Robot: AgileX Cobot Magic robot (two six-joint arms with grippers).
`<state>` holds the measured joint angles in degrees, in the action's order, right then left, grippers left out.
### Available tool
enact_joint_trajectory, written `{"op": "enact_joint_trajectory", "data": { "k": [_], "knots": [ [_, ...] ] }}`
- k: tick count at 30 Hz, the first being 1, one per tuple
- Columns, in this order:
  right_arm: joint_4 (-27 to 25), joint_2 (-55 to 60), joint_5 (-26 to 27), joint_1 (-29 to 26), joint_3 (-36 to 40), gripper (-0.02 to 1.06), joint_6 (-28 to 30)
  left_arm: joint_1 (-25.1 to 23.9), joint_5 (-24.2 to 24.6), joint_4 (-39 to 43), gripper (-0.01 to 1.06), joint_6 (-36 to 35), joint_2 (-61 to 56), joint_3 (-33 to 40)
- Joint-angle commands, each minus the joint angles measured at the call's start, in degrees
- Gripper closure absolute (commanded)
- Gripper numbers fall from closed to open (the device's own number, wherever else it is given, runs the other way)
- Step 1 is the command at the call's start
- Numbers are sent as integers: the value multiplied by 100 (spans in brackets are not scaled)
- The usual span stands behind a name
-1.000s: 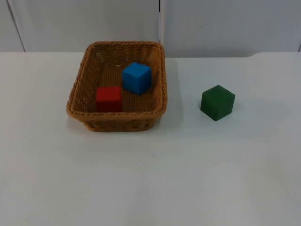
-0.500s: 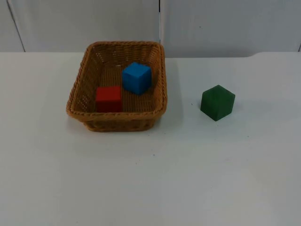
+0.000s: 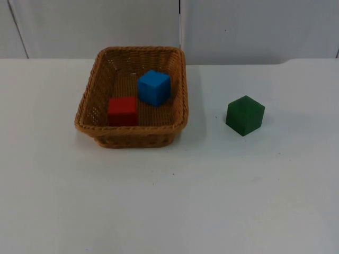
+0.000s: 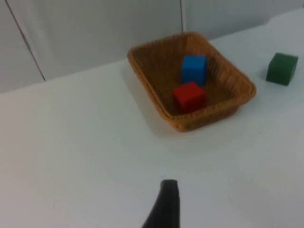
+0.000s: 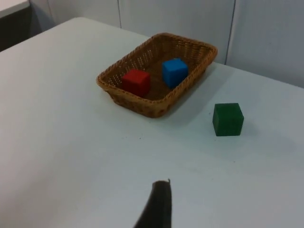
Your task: Pick up one cube with each hand and place exactly two cubes into the same basket, leaving the remaining cube outside.
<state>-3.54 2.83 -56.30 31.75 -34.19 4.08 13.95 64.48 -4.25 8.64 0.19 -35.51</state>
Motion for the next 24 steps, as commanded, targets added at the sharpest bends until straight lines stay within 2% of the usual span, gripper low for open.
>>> {"op": "enact_joint_trajectory", "data": {
  "k": [1, 7, 19, 21, 24],
  "knots": [
    [56, -130, -119, -8, 12, 30, -34, 2, 34, 24, 30, -52, -19, 125],
    [70, -283, -461, -8, 161, 30, -41, 2, -79, 45, 30, -74, -19, 499],
    [48, -283, -553, 7, 469, 30, -41, 2, -268, 48, 30, -187, -19, 706],
    [48, -283, -553, 7, 469, 30, -41, 2, -277, 76, 30, -473, -19, 706],
    [48, -283, -553, 7, 469, 30, -41, 2, -277, 76, 30, -488, -19, 706]
  ]
}}
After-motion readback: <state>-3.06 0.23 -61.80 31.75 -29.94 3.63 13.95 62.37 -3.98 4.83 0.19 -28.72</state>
